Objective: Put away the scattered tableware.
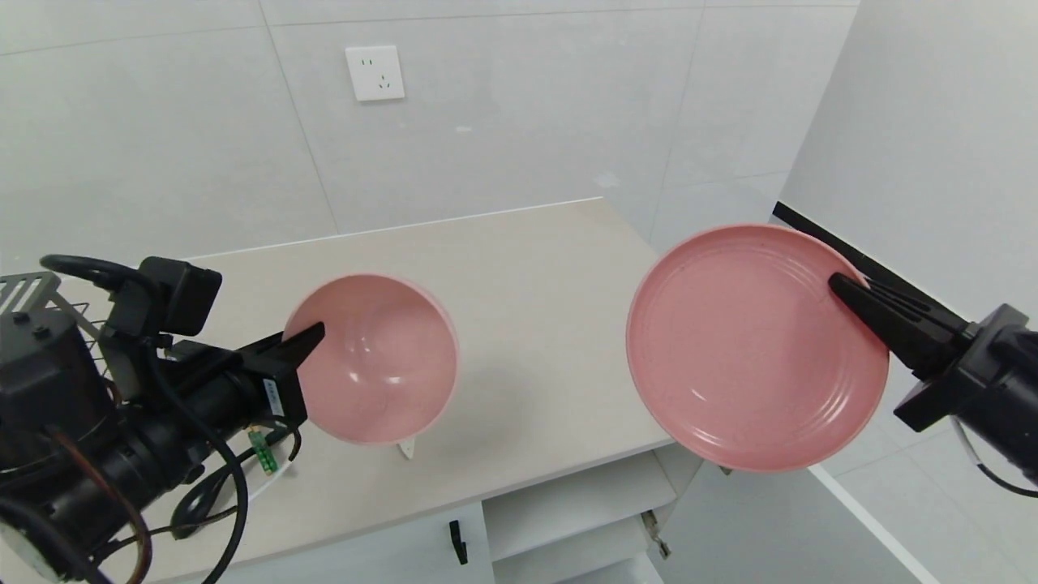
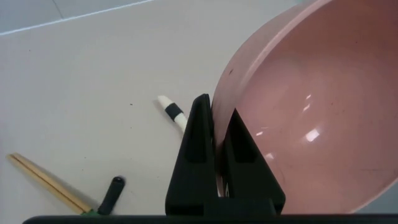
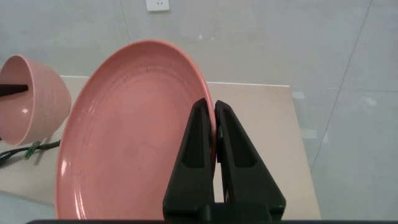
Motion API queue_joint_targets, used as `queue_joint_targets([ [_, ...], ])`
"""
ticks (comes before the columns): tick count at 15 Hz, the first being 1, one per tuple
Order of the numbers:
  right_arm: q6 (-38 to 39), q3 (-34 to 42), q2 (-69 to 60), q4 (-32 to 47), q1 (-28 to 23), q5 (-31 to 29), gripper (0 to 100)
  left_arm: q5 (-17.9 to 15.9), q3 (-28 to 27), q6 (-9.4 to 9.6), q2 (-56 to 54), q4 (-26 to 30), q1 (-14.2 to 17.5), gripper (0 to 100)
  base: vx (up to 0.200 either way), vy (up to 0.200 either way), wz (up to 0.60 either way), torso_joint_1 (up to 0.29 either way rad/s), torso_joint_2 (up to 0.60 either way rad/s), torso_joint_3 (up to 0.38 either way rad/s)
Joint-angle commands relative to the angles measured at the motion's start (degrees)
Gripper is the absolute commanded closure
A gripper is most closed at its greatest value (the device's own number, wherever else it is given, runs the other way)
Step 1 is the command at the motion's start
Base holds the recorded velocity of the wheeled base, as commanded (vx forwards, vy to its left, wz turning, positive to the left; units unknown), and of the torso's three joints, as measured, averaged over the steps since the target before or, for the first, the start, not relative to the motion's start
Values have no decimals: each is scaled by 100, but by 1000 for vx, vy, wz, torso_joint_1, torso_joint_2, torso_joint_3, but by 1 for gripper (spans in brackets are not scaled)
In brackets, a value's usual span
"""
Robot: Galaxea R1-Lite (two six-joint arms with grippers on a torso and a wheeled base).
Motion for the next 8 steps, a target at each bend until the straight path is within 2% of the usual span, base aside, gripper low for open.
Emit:
queue_joint_targets([
  [1,-36,7,104,-24,26,8,100,19,289,238,-9,-173,-53,100,0,0,0,0,0,0],
  [2,-36,7,200,-191,61,8,100,-8,491,475,-106,-472,-44,100,0,0,0,0,0,0],
  [3,-36,33,359,-543,122,8,100,-51,667,616,-97,-868,-53,100,0,0,0,0,0,0],
  [7,-36,95,561,-657,131,8,100,-60,772,695,-9,-1105,-123,100,0,0,0,0,0,0],
  [8,-36,95,552,-657,122,8,100,-60,781,695,-18,-1131,-185,100,-200,0,0,2,-7,-2],
])
